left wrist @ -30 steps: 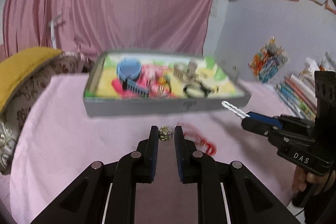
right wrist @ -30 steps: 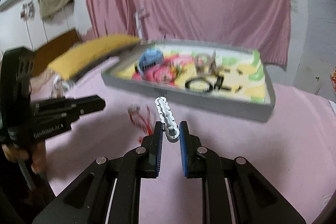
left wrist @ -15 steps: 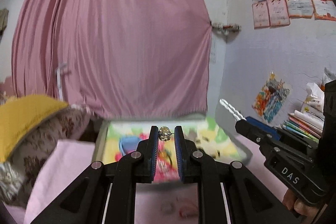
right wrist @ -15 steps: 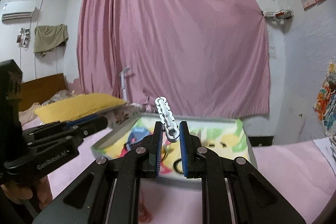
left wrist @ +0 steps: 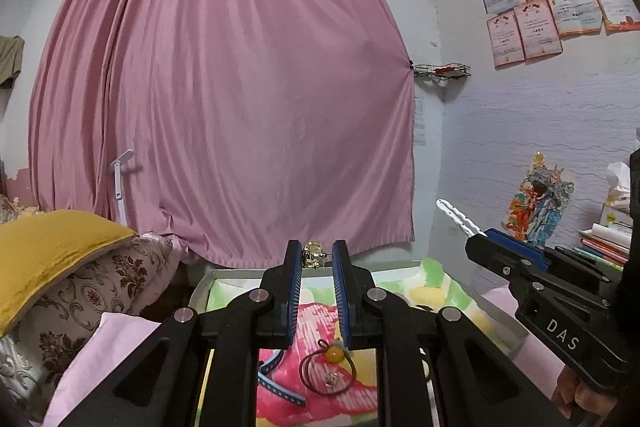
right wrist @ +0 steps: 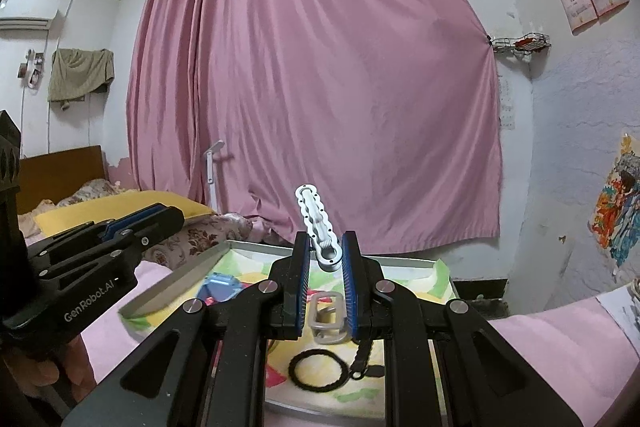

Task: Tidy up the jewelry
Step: 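Lift the gold ring and white keychain into the grey tray and open both tools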

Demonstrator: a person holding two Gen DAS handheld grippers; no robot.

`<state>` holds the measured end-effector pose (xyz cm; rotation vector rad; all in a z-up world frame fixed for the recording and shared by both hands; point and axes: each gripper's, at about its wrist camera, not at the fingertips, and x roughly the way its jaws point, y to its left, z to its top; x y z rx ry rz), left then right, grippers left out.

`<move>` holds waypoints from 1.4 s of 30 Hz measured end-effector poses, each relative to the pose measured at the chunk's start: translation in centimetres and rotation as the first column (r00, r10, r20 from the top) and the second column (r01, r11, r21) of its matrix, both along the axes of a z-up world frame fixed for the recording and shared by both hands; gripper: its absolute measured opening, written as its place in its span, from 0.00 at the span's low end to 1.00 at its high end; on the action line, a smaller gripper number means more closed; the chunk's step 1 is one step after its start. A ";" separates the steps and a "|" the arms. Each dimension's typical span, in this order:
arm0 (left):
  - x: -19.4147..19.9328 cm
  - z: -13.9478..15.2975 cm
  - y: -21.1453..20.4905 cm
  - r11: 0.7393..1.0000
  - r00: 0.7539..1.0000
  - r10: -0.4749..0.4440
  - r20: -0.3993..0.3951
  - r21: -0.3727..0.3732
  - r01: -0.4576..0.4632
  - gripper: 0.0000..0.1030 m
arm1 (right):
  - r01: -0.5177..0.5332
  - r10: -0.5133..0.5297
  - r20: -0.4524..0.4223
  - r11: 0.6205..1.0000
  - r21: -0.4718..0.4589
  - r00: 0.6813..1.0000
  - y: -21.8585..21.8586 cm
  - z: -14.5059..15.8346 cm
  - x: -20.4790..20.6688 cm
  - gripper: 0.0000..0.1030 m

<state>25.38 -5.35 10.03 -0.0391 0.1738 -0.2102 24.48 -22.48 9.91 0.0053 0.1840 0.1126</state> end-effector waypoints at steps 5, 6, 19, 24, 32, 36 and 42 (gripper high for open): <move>1.2 -0.7 -0.1 1.000 0.999 0.011 -0.039 0.005 -0.011 0.14 | 0.014 -0.013 -0.026 1.000 0.019 1.000 -0.4 -0.4 1.3 0.14; 1.4 -0.9 -0.1 1.000 0.998 0.010 -0.054 0.005 -0.010 0.14 | 0.017 -0.017 -0.038 1.000 0.021 0.999 -0.5 -0.5 1.6 0.14; 5.2 -4.3 0.3 0.999 0.933 -0.041 -0.358 -0.024 0.034 0.14 | 0.040 -0.016 -0.345 0.997 0.063 0.938 -2.1 -4.0 5.7 0.14; 6.0 -5.2 0.7 0.999 0.903 -0.050 -0.426 -0.038 0.038 0.14 | 0.012 0.024 -0.425 0.997 0.081 0.905 -2.2 -5.5 6.2 0.14; 6.2 -6.1 0.3 0.998 0.869 -0.067 -0.491 -0.019 0.066 0.14 | -0.021 0.046 -0.489 0.998 0.056 0.871 -1.5 -6.7 6.8 0.14; 6.6 -6.6 0.1 0.997 0.847 -0.071 -0.527 -0.013 0.076 0.14 | -0.047 0.068 -0.527 0.997 0.053 0.847 -1.1 -7.2 7.2 0.14; 7.2 -7.3 0.2 0.996 0.815 -0.078 -0.574 -0.020 0.081 0.15 | -0.059 0.078 -0.562 0.997 0.052 0.823 -0.8 -7.9 7.6 0.14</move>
